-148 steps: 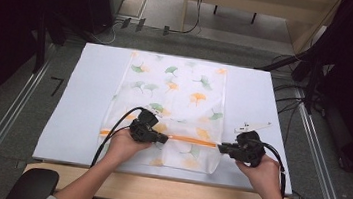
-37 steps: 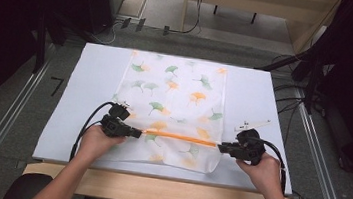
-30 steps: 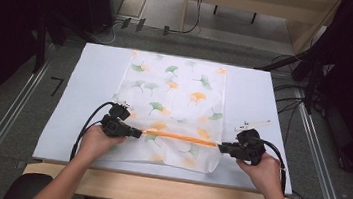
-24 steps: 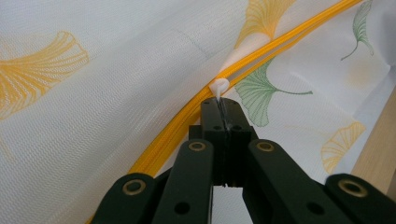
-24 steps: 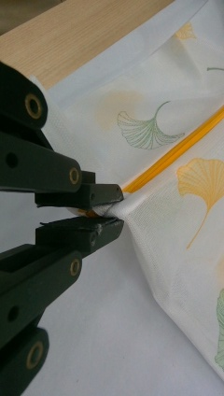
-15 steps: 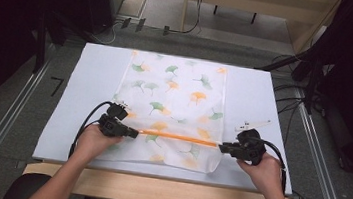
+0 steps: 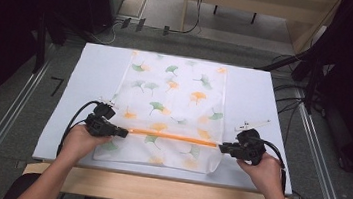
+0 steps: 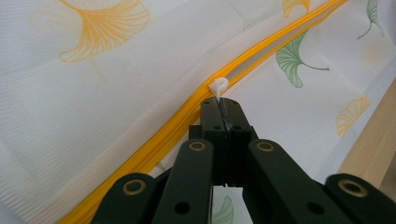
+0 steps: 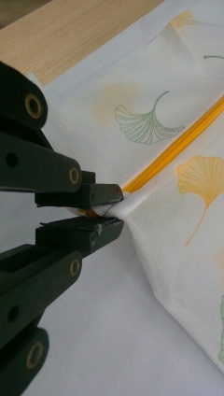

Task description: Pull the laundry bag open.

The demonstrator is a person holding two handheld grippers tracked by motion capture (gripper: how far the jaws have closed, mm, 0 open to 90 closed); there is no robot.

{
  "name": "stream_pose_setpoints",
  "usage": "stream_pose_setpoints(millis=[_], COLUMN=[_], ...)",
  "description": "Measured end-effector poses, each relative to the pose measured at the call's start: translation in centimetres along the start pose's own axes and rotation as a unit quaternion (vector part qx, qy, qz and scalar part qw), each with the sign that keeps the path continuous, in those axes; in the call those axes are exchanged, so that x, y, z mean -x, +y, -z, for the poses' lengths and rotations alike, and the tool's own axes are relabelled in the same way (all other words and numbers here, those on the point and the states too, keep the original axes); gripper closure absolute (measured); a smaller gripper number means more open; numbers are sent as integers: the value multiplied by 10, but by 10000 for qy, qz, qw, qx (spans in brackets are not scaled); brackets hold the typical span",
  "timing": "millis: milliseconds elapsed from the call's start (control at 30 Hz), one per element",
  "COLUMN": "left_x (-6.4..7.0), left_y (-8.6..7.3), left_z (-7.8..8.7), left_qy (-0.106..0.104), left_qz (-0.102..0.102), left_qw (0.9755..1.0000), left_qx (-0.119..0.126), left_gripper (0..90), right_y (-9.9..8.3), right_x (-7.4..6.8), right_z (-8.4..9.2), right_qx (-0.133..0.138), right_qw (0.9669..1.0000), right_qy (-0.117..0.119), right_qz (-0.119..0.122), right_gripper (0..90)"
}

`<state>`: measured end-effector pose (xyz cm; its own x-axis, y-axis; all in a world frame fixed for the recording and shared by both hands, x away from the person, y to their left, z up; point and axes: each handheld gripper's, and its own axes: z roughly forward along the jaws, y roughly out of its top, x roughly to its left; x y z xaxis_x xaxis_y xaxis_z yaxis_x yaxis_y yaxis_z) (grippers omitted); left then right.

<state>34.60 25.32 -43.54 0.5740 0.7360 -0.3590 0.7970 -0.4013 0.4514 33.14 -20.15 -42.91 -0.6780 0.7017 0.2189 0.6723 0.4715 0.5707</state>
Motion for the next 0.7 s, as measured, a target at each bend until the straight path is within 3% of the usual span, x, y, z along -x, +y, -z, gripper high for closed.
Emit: stream_pose_setpoints(millis=[700], left_x=[-2], left_y=[1], left_z=[1], left_qy=[-27], left_qz=[61], left_qw=[10000], left_qx=[69], left_gripper=[900], right_y=[0], right_x=[0], right_z=[-1], right_qx=[-41], right_qw=[10000], right_qy=[-46], right_qz=[-33], right_gripper=[845])
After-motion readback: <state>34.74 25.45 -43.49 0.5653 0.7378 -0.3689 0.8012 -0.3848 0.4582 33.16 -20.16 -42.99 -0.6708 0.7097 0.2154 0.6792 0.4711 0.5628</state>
